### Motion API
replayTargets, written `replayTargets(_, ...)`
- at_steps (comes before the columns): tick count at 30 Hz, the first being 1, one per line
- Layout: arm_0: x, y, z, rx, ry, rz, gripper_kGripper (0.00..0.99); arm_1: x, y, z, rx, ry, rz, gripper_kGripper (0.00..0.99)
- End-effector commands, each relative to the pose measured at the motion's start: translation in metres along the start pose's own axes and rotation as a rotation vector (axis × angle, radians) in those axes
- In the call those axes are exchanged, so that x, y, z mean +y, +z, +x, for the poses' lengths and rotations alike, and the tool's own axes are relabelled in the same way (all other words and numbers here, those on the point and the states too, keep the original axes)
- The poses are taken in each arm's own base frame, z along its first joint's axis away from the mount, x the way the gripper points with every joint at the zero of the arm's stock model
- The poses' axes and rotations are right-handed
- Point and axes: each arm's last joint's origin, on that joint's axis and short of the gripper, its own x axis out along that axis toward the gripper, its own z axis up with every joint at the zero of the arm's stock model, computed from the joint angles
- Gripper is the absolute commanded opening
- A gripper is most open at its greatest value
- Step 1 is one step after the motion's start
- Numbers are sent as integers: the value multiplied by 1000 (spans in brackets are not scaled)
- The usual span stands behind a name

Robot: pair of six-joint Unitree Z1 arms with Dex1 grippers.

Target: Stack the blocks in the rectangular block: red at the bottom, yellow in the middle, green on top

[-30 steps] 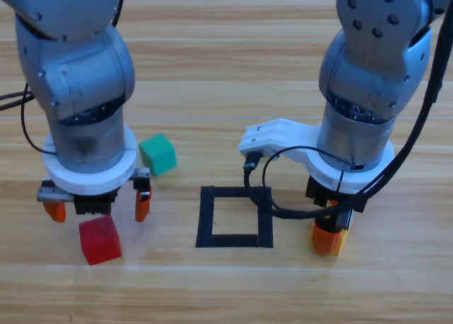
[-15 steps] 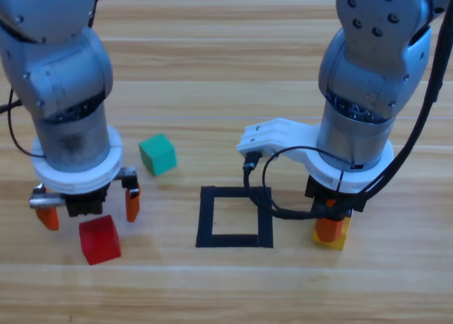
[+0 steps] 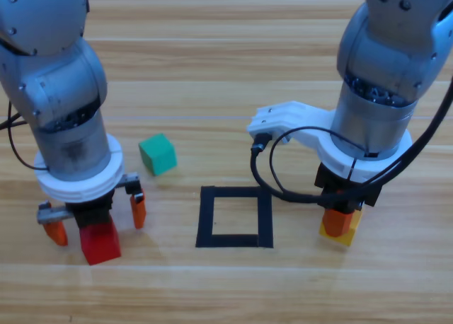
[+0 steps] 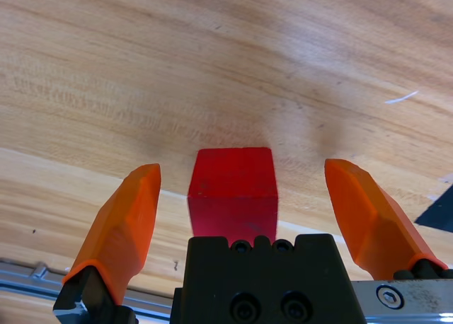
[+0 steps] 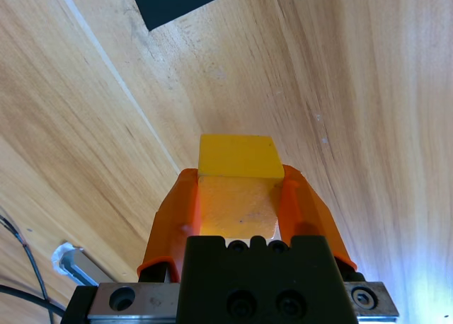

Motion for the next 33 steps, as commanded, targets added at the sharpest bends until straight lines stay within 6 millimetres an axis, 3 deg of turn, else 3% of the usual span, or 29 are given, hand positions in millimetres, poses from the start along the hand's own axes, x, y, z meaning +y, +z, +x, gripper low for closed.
replayTargets(1,2,4,10,20,7,-39,990,-9,-14,-7,4,22,59,0)
replayTargets(11,2,3,17,40,11,-38,861,-13,-20,-12,-12,41,82,0)
replayTargets(25,10,-7,17,60,-3,-60,762,-12,-19,-13,-15,45,83,0)
replayTargets(30,12,-9,15,56,-10,-54,634,-12,-19,-13,-18,55,83,0)
replayTargets(33,13,-9,14,53,-12,-45,492,-12,-20,-13,-18,57,83,0)
